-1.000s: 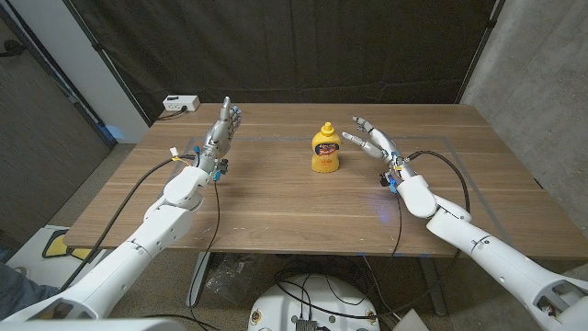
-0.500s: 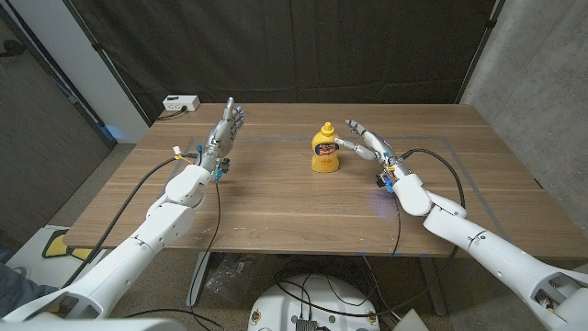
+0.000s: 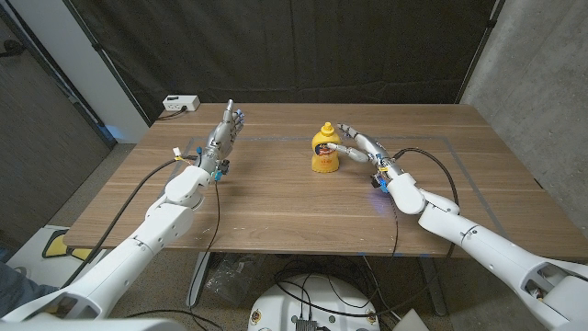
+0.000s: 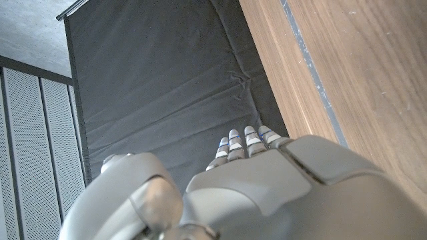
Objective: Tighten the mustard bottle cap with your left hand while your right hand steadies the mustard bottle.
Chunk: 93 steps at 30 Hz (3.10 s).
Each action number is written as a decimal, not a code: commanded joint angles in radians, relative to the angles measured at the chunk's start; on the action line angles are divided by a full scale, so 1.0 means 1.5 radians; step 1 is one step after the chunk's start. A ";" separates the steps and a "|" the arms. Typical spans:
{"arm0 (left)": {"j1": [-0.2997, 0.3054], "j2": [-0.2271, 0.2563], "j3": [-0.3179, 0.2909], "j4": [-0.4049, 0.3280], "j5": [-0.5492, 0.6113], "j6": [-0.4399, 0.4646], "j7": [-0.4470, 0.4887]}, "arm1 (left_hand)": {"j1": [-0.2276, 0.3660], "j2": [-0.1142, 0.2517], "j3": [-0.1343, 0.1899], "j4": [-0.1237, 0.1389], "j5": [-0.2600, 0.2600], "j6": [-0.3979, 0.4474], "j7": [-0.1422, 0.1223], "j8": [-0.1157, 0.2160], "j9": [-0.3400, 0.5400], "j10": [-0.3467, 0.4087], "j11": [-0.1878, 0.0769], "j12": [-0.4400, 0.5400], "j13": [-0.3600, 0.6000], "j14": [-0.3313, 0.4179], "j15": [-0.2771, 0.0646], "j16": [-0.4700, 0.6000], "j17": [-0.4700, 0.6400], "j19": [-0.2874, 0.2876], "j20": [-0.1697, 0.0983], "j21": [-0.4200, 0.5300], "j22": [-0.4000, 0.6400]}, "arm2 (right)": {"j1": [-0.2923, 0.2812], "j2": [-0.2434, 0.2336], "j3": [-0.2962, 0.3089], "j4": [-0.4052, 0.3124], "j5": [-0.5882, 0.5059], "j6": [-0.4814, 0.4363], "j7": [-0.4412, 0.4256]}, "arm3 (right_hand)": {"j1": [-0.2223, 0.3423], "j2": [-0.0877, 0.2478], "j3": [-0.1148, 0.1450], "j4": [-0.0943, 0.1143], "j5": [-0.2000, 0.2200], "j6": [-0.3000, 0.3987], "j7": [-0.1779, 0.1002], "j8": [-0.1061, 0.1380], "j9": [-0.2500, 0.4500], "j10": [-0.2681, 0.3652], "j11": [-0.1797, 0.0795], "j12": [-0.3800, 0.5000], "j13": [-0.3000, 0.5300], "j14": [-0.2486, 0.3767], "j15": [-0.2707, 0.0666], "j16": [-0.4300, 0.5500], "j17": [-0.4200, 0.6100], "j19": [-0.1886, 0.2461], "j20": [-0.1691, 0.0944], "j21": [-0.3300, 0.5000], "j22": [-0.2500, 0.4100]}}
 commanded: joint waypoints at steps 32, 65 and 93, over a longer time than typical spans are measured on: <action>0.005 0.011 0.005 -0.007 -0.026 0.024 -0.030 | 0.001 0.014 0.003 0.004 -0.011 0.023 -0.006 -0.005 0.002 0.015 -0.006 -0.006 0.001 0.012 0.002 -0.006 0.001 -0.005 0.024 -0.010 0.001 | 0.118 0.078 -0.090 0.244 -0.024 0.158 -0.061 | 0.101 0.004 0.014 -0.026 0.023 0.063 -0.029 0.019 0.003 0.098 -0.043 0.021 0.001 0.128 -0.046 0.013 0.001 0.106 -0.007 0.020 0.003; 0.012 0.002 0.000 -0.013 -0.031 0.019 -0.016 | 0.006 0.028 0.006 0.006 -0.020 0.055 -0.014 -0.004 0.002 0.036 -0.012 -0.008 0.002 0.027 -0.002 -0.007 0.001 0.002 0.034 -0.012 0.002 | 0.064 0.090 -0.060 0.178 0.063 0.117 -0.056 | 0.260 0.042 0.056 -0.020 0.051 0.267 -0.122 0.081 0.004 0.326 -0.145 0.047 0.002 0.262 -0.099 0.012 0.002 0.157 0.012 0.019 0.010; 0.029 0.039 -0.004 -0.076 0.031 -0.012 -0.004 | 0.015 0.031 0.005 0.002 -0.028 0.053 -0.017 -0.016 0.002 0.032 -0.011 -0.018 0.002 0.027 -0.003 -0.012 0.001 0.015 0.048 -0.011 0.002 | -0.001 0.068 -0.005 0.017 0.063 0.027 -0.048 | 0.322 0.076 0.079 -0.012 0.036 0.419 -0.150 0.122 0.001 0.484 -0.149 0.042 0.004 0.400 -0.154 0.016 -0.001 0.198 -0.024 0.029 0.012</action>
